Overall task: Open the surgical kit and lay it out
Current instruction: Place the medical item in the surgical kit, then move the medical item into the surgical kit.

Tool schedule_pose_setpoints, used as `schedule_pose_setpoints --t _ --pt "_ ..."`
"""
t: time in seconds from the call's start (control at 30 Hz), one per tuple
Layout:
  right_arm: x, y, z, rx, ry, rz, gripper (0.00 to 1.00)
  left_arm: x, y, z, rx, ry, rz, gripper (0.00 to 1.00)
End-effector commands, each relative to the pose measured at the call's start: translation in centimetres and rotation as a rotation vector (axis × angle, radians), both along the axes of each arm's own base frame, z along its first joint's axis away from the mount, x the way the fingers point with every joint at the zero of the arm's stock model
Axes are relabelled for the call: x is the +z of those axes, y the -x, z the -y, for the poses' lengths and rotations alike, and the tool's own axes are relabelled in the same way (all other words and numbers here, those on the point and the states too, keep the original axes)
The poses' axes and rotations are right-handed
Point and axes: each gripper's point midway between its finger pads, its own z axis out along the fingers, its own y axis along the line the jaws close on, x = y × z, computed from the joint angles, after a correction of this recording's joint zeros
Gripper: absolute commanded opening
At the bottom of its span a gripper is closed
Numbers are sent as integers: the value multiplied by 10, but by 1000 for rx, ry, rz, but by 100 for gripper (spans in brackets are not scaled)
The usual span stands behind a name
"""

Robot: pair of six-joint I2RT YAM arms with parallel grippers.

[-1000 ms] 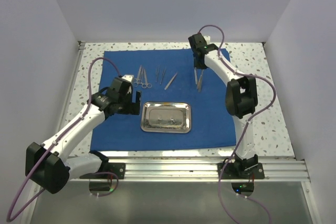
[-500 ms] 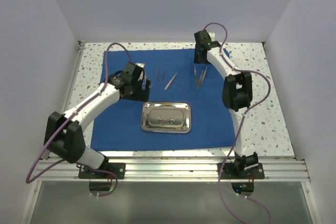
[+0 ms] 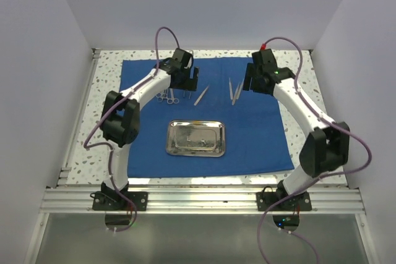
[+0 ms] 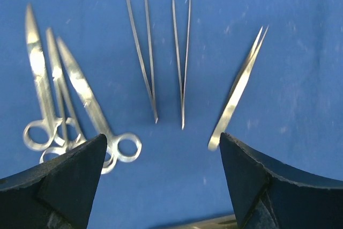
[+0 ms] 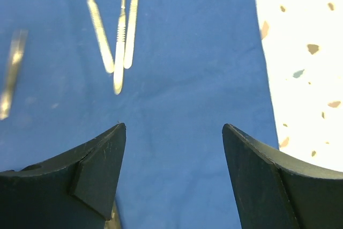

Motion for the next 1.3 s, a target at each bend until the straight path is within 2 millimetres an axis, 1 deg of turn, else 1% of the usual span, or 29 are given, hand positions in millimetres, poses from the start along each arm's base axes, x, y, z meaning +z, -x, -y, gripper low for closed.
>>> schedule_pose_setpoints --t 0.0,0.03,0.07,0.13,0.17,0.23,0.27,0.3,0.33,0.4,0.5,0.57,0.6,0.63,0.73,0.9,0.93,0.97,1.07,1.27 --pt "17 29 1 20 -36 9 76 9 -35 16 -14 68 72 89" --pt "25 38 4 24 -38 24 76 6 -38 20 -10 81 69 89" --pt "28 43 7 25 -29 23 76 -3 -44 23 -9 86 63 89" --pt "32 56 12 29 -16 10 76 -10 -49 29 -7 102 55 89" --pt "38 65 16 32 -9 13 75 -16 -54 32 -6 106 53 89" --pt "44 71 20 27 2 22 75 -22 -59 35 -3 114 51 89" --pt "51 76 23 28 4 38 75 -28 -63 37 -3 116 49 89" --pt "51 81 26 25 13 28 75 -34 -67 39 1 120 42 89" --pt "53 84 27 25 14 33 75 -34 -67 40 0 124 40 89" --pt "56 92 31 24 21 32 75 -42 -70 44 -2 131 27 89" --pt "54 100 35 25 34 24 75 -49 -70 47 3 151 8 89" --pt "53 102 37 23 42 23 75 -52 -67 48 12 164 -8 89" --pt "52 103 38 21 44 21 75 -52 -65 53 1 190 -13 89" --pt "51 104 38 24 45 20 75 -53 -61 53 7 202 -24 89" --pt "49 106 38 23 42 14 75 -53 -58 58 9 240 -32 89" --pt "47 104 38 21 43 15 74 -55 -46 67 10 297 -67 88" --pt "46 105 38 21 45 12 74 -58 -42 66 19 299 -79 88" --pt "45 105 39 22 49 7 74 -55 -41 68 19 307 -71 88" --pt "44 105 38 23 49 5 74 -57 -32 74 20 321 -86 88" --pt "42 105 37 22 46 2 74 -58 -17 95 0 340 -104 88"
